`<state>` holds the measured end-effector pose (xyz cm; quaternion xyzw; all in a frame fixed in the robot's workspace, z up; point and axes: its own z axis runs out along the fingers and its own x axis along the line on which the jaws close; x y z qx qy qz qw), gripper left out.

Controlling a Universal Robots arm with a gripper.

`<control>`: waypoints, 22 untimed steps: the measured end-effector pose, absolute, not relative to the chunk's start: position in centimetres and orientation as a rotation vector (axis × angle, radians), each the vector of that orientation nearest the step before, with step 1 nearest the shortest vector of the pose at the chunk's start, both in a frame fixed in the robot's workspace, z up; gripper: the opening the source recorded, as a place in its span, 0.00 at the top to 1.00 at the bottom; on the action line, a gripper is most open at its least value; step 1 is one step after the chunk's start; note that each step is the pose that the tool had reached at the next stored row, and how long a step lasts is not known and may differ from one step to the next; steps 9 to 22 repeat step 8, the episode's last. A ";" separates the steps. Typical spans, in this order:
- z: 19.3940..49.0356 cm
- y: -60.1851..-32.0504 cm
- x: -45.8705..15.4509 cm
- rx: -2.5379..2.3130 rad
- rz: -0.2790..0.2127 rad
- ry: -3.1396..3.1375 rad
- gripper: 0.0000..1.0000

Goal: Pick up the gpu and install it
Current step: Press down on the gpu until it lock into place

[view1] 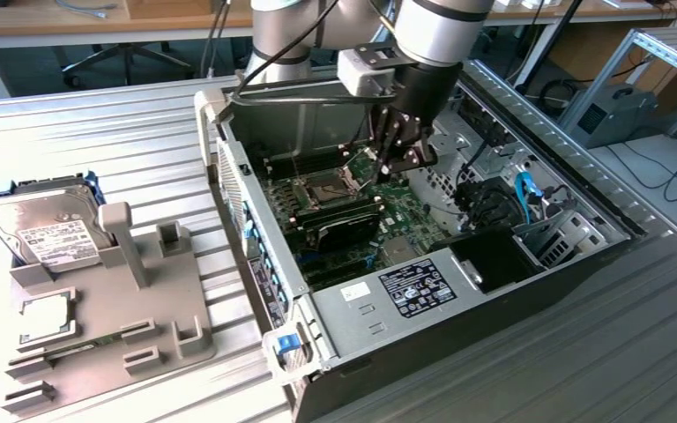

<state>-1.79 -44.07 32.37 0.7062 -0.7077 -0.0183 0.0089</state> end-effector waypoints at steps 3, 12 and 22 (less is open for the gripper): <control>32.4 -44.1 -1.6 2.204 -0.060 -2.209 0.89; 32.4 -44.1 -1.6 2.204 -0.061 -2.209 0.89; 32.4 -44.1 -1.6 2.204 -0.061 -2.209 0.89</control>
